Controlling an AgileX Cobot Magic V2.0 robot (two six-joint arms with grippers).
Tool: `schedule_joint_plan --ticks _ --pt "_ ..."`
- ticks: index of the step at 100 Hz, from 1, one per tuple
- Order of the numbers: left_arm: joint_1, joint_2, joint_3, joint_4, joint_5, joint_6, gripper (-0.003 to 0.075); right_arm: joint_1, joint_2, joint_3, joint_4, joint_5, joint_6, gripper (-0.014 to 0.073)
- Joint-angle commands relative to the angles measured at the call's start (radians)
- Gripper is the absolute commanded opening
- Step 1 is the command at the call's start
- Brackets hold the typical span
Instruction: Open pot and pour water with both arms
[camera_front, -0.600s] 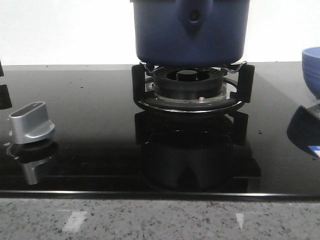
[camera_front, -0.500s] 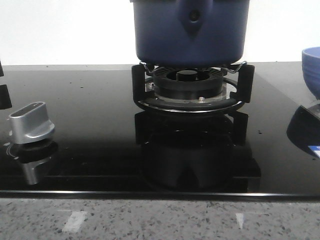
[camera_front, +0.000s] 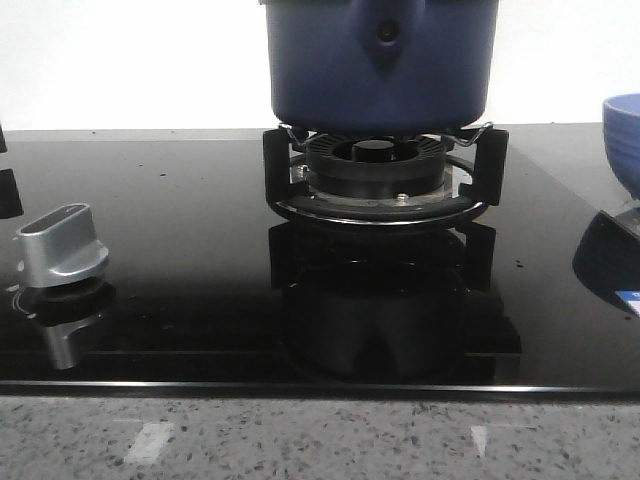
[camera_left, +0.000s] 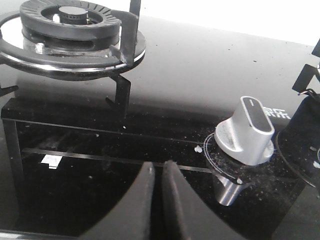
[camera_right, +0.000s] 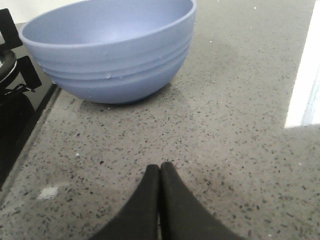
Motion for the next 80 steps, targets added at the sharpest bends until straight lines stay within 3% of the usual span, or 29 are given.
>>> schedule_joint_plan --ticks 1,65,80 --pt "-0.007 -0.025 0.032 -0.014 -0.027 -0.011 -0.0020 -0.007 -0.011 0.027 -0.004 -0.019 -0.007 -0.0069" --pt "-0.007 -0.025 0.032 -0.004 -0.027 -0.009 -0.0020 -0.007 -0.011 0.027 -0.004 -0.022 -0.007 -0.0069" --pt "-0.007 -0.025 0.032 0.086 -0.078 -0.009 -0.0020 -0.007 -0.011 0.027 -0.036 -0.155 -0.007 -0.0069"
